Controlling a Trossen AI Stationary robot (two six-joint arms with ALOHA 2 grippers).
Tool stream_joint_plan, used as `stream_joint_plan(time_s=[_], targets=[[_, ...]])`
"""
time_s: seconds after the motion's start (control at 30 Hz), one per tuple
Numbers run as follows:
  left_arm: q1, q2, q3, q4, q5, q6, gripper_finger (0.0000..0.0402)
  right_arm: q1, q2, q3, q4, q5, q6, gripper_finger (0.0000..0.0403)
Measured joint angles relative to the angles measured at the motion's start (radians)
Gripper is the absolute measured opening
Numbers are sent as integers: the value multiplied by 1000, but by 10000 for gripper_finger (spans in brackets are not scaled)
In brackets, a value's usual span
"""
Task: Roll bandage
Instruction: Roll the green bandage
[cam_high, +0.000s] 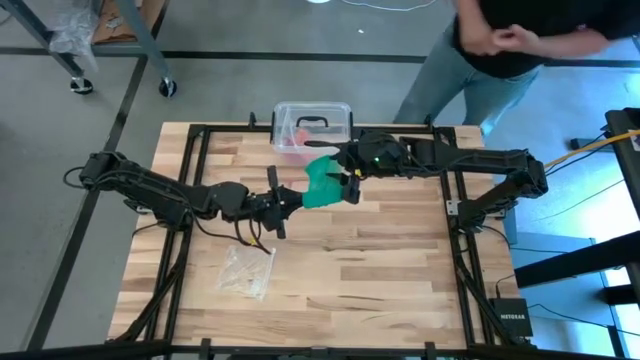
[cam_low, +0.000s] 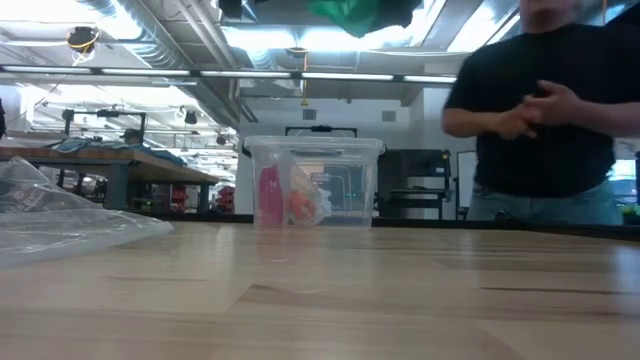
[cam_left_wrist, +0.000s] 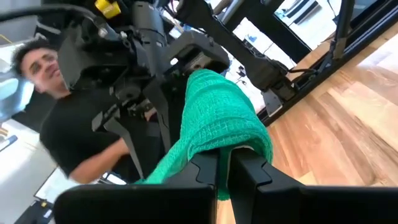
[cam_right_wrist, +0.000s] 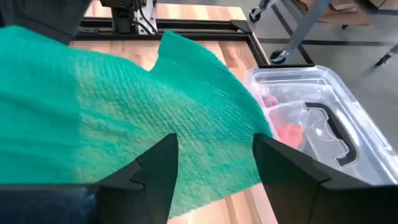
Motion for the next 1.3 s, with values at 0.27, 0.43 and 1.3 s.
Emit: stream_joint_plan(time_s=[0.27, 0.43, 1.3], targets=[[-37, 0, 0, 2, -1, 76, 8, 0, 0, 0, -27, -37, 7, 213], [-60, 0, 2, 38, -32, 132, 8, 0, 2, 0, -40, -166, 22, 213], [-102, -12, 8, 141, -162, 12, 8, 87, -247, -136, -39, -150, -21, 213]])
